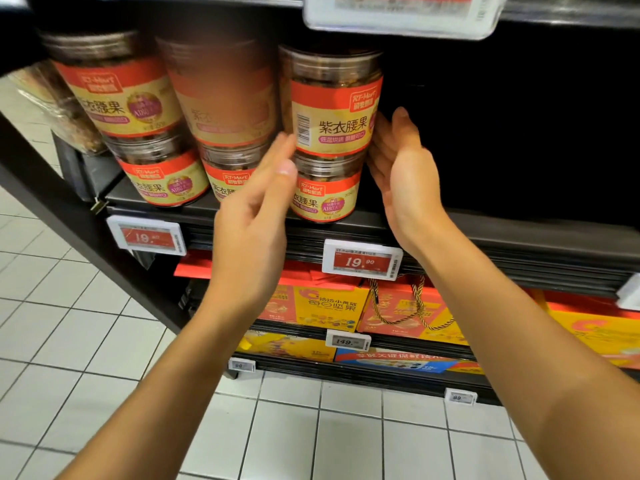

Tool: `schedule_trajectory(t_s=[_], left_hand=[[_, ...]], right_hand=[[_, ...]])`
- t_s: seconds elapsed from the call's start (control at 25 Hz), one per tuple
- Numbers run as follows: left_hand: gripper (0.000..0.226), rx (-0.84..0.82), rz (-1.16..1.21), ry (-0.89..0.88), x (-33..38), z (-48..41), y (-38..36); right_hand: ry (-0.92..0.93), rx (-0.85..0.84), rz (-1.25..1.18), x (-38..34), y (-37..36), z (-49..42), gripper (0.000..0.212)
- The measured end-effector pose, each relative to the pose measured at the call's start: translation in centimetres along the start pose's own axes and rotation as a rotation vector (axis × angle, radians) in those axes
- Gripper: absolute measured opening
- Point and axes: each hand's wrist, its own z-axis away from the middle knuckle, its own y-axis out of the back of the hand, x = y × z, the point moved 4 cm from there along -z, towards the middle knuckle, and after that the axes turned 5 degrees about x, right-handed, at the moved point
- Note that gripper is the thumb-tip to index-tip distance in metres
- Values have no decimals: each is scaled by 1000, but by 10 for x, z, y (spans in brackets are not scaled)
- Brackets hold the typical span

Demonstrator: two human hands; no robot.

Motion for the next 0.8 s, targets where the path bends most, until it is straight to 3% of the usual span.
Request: schedule_trajectory(t_s=[0.12, 0.48, 0.6, 0.68, 0.8], left_hand=[[44, 38, -40, 19, -4, -8, 3], [40, 94, -106, 37, -3, -13, 5], [40, 138, -67, 31, -1, -7, 14], [33, 233, -4, 79, 3, 5, 24], [22, 346, 22, 285, 19, 34, 39]], right_hand=[[31, 3, 160, 10, -6, 5, 34], [-27, -63, 69, 18, -22, -3, 29], [-15, -46, 134, 16, -14, -1, 39], [-17, 36, 161, 13, -1, 8, 39], [-3, 97, 230, 0, 6, 46, 20]])
